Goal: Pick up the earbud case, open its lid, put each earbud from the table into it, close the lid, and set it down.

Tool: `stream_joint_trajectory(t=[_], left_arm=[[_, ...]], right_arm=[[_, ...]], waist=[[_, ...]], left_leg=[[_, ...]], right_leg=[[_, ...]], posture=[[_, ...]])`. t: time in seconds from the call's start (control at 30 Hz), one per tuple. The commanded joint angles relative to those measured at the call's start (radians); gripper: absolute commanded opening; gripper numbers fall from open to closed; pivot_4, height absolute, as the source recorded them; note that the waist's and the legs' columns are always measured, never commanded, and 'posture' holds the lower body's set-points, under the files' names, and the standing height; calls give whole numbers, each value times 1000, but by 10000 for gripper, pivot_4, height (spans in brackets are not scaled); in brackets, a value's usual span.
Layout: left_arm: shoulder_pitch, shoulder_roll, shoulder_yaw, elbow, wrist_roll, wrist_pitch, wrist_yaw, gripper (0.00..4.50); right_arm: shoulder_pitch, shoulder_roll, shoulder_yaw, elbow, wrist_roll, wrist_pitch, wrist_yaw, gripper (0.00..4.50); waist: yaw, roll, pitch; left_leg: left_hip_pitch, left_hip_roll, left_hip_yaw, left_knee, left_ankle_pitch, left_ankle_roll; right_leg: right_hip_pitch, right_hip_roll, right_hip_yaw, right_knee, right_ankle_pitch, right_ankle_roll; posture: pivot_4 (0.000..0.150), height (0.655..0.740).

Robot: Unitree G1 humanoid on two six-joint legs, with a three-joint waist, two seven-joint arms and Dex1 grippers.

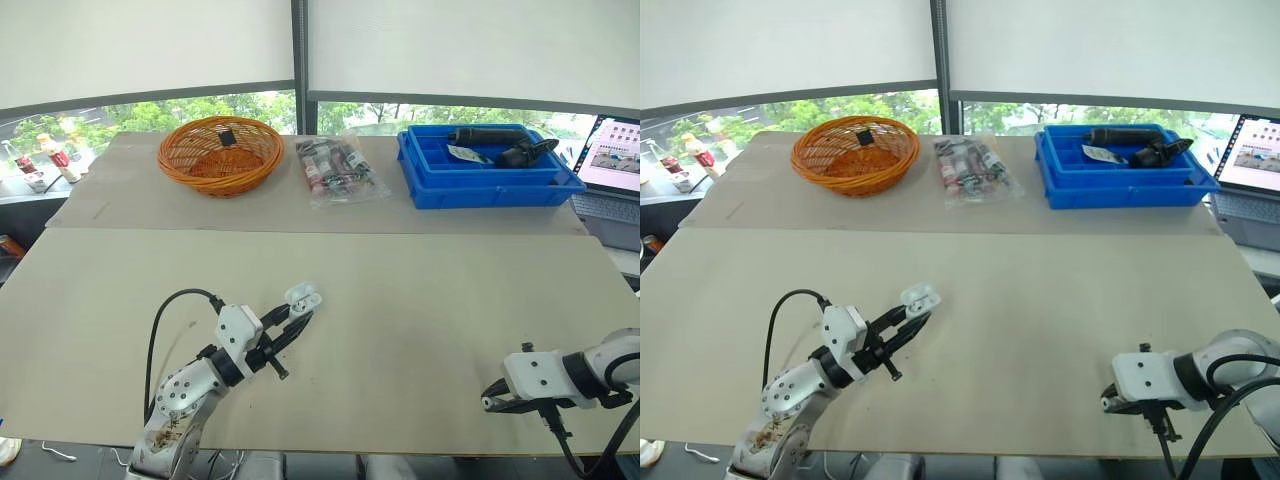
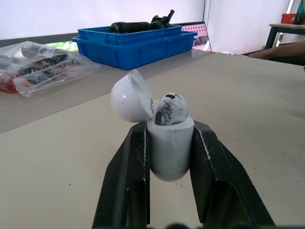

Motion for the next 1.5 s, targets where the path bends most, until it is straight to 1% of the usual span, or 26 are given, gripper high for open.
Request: stream_joint_trajectory(t=[0.03, 0.33, 0.4, 0.47, 0.5, 0.53, 0.6, 0.73, 0.83, 0.9, 0.97, 1.07, 1.23, 1.33, 1.5], left_arm=[[3, 4, 3, -48, -12, 2, 4, 6148], [-5, 9, 3, -49, -16, 10, 2, 6148], [-7, 8, 2, -48, -16, 10, 1, 6148], [-9, 8, 2, -46, -16, 10, 0, 6148], [-10, 8, 2, -45, -16, 10, 0, 6148], [-11, 9, 2, -45, -16, 10, 0, 6148], [-13, 10, 3, -43, -16, 11, -1, 6148], [-11, 12, 3, -41, -17, 10, -4, 6148], [-7, 10, 0, -40, -16, 8, -4, 6148], [-5, 8, -3, -40, -15, 7, -2, 6148], [-3, 4, -8, -39, -13, 6, 0, 6148], [-3, 0, -16, -38, -11, 7, 2, 6148], [-8, -4, -21, -34, -10, 7, 2, 6148], [-7, -5, -22, -35, -9, 6, 3, 6148], [-3, -4, -22, -38, -8, 5, 6, 6148]], right_arm=[[-16, -8, 13, 16, -14, 8, 10, 3075], [-83, -9, 46, 60, -41, -43, 21, 3075], [-89, -7, 52, 65, -40, -28, 24, 3075], [-96, -3, 56, 69, -41, -19, 25, 13574], [-100, -1, 58, 71, -43, -20, 24, 17553], [-106, 0, 61, 77, -53, -36, 20, 20244], [-111, -2, 58, 75, -59, -49, 18, 27150], [-106, -21, 15, 14, -22, -1, 20, 27463], [-74, -44, -35, -58, -16, 62, 4, 27463], [-31, -72, -77, -148, -41, 147, -18, 27463], [14, -106, -109, -256, -78, 274, -35, 27463], [51, -143, -124, -377, -97, 437, -49, 27463], [-5, -156, -25, -438, -173, 523, -90, 27463], [-51, -147, 56, -427, -214, 532, -97, 27463], [-107, -125, 134, -398, -238, 537, -95, 27463]], waist=[[2, 0, 0], [3, 0, 0], [5, 0, 0], [7, 0, 0], [7, 0, 0], [7, 0, 0], [7, 0, 0], [9, 0, 0], [11, 1, 0], [12, 1, 0], [12, 2, 0], [11, 2, -1], [10, 2, -1], [10, 2, 0], [10, 2, 0]], left_leg=[[0, 0, 0, 0, 0, 0], [0, 0, 0, 0, 0, 0], [0, 0, 0, 0, 0, 0], [0, 0, 0, 0, 0, 0], [0, 0, 0, 0, 0, 0], [0, 0, 0, 1, 0, 0], [0, 0, 0, 1, 0, 0], [0, 0, 0, 1, 0, 0], [0, 0, 0, 1, 0, 0], [0, 0, 0, 1, 0, 0], [0, 0, 0, 1, 0, 0], [0, 0, 0, 1, 0, 0], [0, 0, 0, 1, 0, 0], [0, 0, 0, 1, 0, 0], [0, 0, 0, 1, 0, 0]], right_leg=[[0, 0, 0, 0, 0, 0], [0, 0, 0, 0, 0, 0], [0, 0, 0, 0, 0, 0], [0, 0, 0, 0, 0, 0], [0, 0, 0, 0, 0, 0], [0, 0, 0, 0, 0, 0], [0, 0, 0, 1, 0, 0], [0, 0, 0, 1, 0, 0], [0, 0, 0, 1, 0, 0], [0, 0, 0, 1, 0, 0], [0, 0, 0, 1, 0, 0], [0, 0, 0, 1, 0, 0], [-1, 0, 0, 1, 0, 0], [-1, 0, 0, 1, 0, 0], [-1, 0, 0, 1, 0, 0]], posture=[[1500, 7282], [1500, 7282], [1500, 7282], [1500, 7282], [1500, 7282], [1500, 7282], [1500, 7282], [1500, 7282], [1500, 7282], [1500, 7282], [1500, 7282], [1500, 7282], [1500, 7282], [1500, 7282], [1500, 7282]])
